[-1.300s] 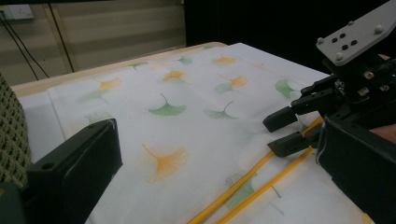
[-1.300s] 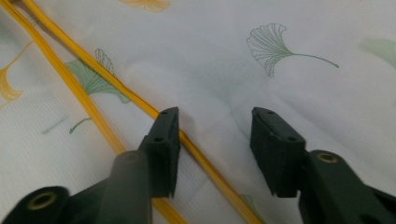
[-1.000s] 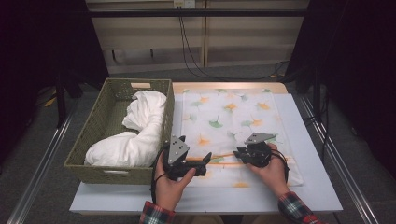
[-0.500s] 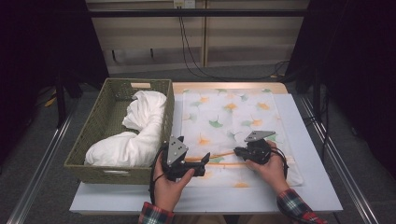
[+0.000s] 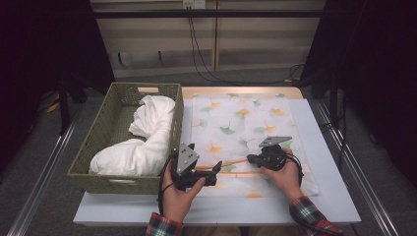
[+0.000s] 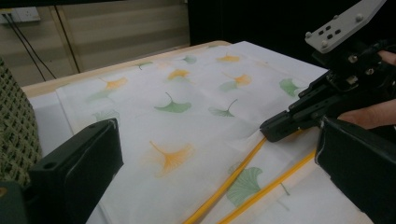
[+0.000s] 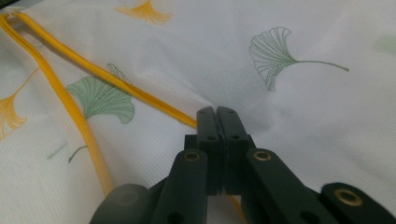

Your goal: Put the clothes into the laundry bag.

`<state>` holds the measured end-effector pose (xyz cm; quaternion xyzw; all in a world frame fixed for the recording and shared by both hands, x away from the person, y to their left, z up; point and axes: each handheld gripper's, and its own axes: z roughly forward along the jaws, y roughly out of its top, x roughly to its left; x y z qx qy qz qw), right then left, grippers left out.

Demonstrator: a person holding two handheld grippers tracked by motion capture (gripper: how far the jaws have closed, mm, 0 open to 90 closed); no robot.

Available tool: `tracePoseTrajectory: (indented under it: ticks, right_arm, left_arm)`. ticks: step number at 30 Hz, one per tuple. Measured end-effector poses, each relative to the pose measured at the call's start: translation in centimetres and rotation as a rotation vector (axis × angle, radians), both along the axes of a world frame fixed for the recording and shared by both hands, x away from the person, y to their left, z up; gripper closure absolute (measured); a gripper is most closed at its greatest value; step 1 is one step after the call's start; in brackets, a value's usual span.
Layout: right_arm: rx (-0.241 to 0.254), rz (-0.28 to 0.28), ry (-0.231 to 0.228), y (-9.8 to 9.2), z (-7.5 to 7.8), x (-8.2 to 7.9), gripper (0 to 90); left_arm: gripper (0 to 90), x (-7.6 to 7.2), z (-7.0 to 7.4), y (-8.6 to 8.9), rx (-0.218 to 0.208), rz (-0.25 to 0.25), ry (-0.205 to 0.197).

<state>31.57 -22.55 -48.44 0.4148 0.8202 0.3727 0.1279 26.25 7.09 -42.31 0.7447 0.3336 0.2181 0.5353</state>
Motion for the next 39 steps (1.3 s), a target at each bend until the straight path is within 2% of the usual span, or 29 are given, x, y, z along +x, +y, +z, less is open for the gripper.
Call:
tracePoseTrajectory:
  ticks: [1, 4, 10, 16, 18, 21, 24, 31, 39]
  right_arm:
    - [0.000, 0.000, 0.000, 0.0, 0.0, 0.0, 89.3]
    - [0.048, -0.020, 0.003, -0.4, 0.1, 0.2, 89.3]
    - [0.031, -0.016, -0.019, -0.3, 0.6, 0.5, 89.3]
    - [0.043, -0.015, -0.038, -0.5, 1.8, 0.9, 89.4]
    - [0.042, -0.010, -0.053, -0.6, 2.5, 1.0, 89.4]
    - [0.029, -0.012, -0.060, -0.5, 3.1, 1.1, 89.4]
    - [0.043, -0.013, -0.059, -0.6, 3.5, 1.3, 89.4]
    - [0.042, -0.021, -0.079, -0.9, 4.7, 1.7, 89.4]
    - [0.061, -0.013, -0.090, -1.1, 5.8, 2.0, 89.4]
  left_arm:
    - [0.7, 0.0, 0.0, 0.0, 0.000, 0.000, 0.000]
    - [0.7, 0.0, 0.0, 0.0, 0.001, -0.008, -0.006]
    - [0.6, 0.1, -0.1, 0.1, 0.000, 0.007, 0.006]
    - [0.3, 0.1, -0.2, 0.1, -0.007, 0.017, 0.018]
    - [0.2, 0.3, -0.2, 0.0, -0.024, 0.004, 0.021]
    - [0.2, 0.4, -0.1, 0.0, -0.014, 0.013, 0.018]
    - [0.2, 0.5, -0.1, 0.0, -0.015, 0.004, 0.014]
    - [0.2, 0.5, -0.1, 0.0, -0.024, -0.003, 0.014]
    - [0.2, 0.5, 0.0, 0.1, -0.025, 0.005, 0.017]
